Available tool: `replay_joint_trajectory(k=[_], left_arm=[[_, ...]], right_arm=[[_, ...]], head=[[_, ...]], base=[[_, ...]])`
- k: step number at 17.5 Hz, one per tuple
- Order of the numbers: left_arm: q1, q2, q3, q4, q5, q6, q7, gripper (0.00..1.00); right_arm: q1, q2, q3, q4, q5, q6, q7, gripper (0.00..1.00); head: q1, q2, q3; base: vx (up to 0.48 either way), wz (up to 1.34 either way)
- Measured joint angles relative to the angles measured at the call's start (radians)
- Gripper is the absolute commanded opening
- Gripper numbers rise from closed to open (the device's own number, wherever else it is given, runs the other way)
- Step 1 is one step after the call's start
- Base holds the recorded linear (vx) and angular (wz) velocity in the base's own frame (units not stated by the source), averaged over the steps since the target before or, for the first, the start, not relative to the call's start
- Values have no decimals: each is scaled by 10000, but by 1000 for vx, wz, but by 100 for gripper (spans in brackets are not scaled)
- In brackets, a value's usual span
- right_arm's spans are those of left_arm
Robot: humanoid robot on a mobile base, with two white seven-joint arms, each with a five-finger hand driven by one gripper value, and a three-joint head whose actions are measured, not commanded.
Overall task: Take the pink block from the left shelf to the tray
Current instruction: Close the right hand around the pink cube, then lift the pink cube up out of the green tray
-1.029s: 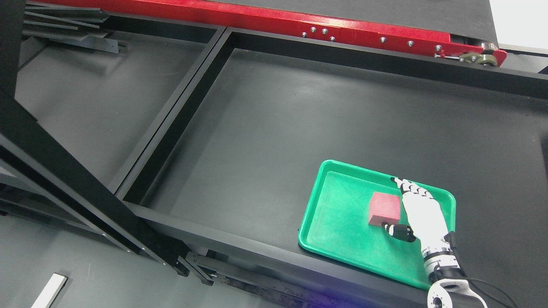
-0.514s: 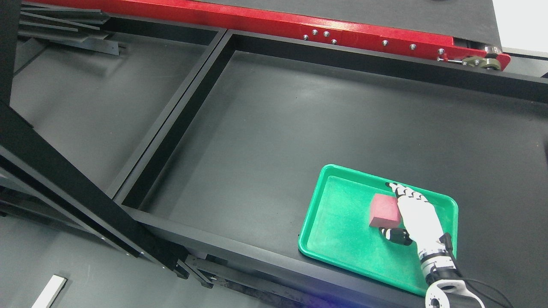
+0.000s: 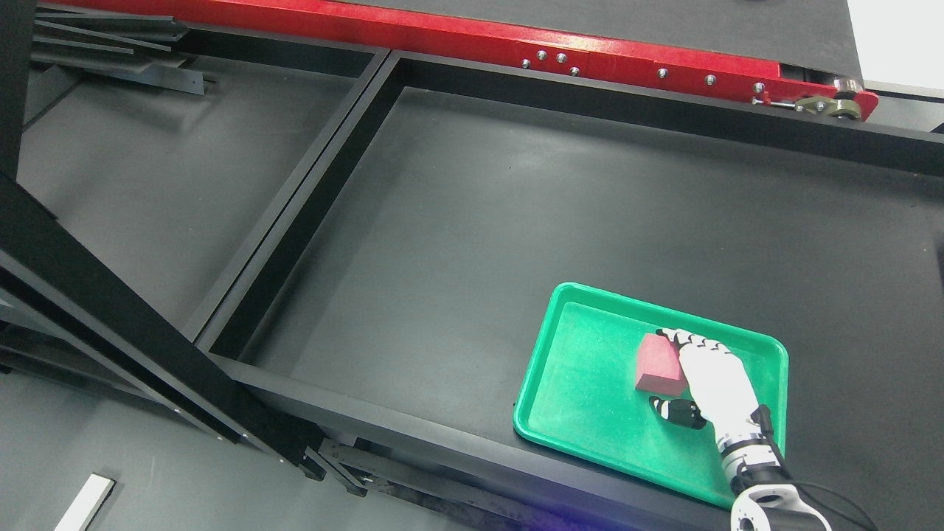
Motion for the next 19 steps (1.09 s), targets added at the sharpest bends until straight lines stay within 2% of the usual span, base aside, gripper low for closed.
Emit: replay_joint_trajectory(k=[3, 4, 6, 10, 19], left_arm=[[0, 0, 0, 0, 0, 0, 0, 100], [0, 0, 0, 0, 0, 0, 0, 100], [-1, 0, 0, 0, 0, 0, 0, 100], [-1, 0, 0, 0, 0, 0, 0, 100], [-3, 0, 0, 0, 0, 0, 0, 100]], right_arm=[[-38, -29, 37, 115, 52, -109, -92, 11], [-47, -31, 35, 144, 49, -190, -91, 3], [-59, 25, 0, 189, -36, -433, -52, 0], [-116, 115, -261, 234, -579, -1016, 54, 1], [14, 5, -1011, -63, -1970, -2563, -2289, 2]], head=[[0, 0, 0], [0, 0, 0], [0, 0, 0], [0, 0, 0], [0, 0, 0]], base=[[0, 0], [0, 0], [0, 0], [0, 0], [0, 0]])
